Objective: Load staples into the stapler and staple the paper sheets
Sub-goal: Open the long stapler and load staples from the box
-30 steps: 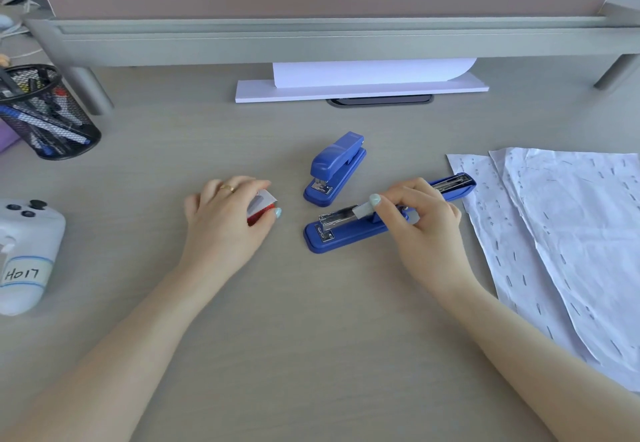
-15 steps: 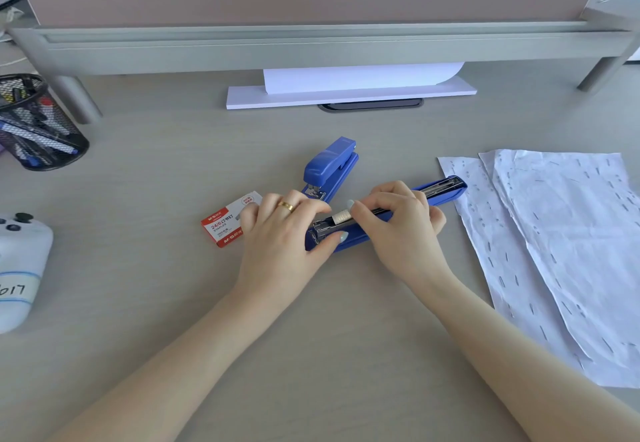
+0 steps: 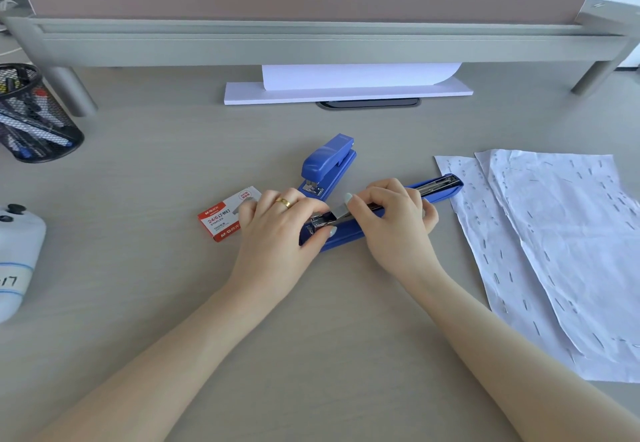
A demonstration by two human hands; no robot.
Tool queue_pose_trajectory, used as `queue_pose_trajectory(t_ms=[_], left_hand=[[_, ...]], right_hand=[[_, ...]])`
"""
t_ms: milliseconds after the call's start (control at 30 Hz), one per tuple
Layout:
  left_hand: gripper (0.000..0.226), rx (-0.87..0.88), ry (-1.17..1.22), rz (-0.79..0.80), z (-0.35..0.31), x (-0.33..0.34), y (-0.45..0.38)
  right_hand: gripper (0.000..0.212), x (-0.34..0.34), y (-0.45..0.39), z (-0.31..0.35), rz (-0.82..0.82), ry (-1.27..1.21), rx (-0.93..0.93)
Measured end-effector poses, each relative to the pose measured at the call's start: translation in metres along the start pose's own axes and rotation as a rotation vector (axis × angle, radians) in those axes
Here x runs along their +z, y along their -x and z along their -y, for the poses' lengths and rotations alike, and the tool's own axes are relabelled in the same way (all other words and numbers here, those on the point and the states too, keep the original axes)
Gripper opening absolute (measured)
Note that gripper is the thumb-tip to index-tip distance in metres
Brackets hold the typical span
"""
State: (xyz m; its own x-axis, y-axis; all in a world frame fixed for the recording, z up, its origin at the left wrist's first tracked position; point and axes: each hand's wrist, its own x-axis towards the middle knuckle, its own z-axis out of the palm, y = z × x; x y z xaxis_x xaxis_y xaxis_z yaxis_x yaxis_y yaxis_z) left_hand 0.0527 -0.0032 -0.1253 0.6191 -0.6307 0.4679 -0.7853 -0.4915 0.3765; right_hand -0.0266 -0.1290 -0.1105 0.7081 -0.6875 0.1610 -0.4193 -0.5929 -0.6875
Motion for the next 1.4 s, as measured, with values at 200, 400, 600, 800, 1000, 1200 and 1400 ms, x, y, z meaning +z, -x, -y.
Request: queue_pose_trajectory(t_ms=[200,400,600,800,1000,1200,1400], left_hand=[[0.028,0.007,0.002,0.008,-0.001,0.001,0.0],[0.032,0.005,0.029,0.035,-0.005,-0.004,0.001],[0.021,0.0,0.054,0.044,-0.004,-0.004,0.0],[0.021,0.005,0.077,0.047,-0.003,-0.005,0.0],[0.02,0.005,0.115,0.06,-0.002,-0.005,0.0],[0.014,-0.045,0.174,0.048,-0.002,-0.007,0.001],[0.015,-0.093,0.178,0.061,-0.002,-0.008,0.001]], right_hand=[[0.028,0.002,0.0,-0.002,-0.031,0.02,-0.023],[0.028,0.003,0.0,-0.005,-0.06,0.051,-0.079],[0.026,0.003,0.001,-0.007,-0.073,0.119,-0.127],[0.037,0.002,0.002,-0.008,-0.168,0.21,-0.217],[0.039,-0.003,0.005,-0.013,-0.219,0.294,-0.329],[0.037,-0.007,0.008,-0.012,-0.171,0.17,-0.362],[0.038,-0.007,0.009,-0.012,-0.169,0.098,-0.377]])
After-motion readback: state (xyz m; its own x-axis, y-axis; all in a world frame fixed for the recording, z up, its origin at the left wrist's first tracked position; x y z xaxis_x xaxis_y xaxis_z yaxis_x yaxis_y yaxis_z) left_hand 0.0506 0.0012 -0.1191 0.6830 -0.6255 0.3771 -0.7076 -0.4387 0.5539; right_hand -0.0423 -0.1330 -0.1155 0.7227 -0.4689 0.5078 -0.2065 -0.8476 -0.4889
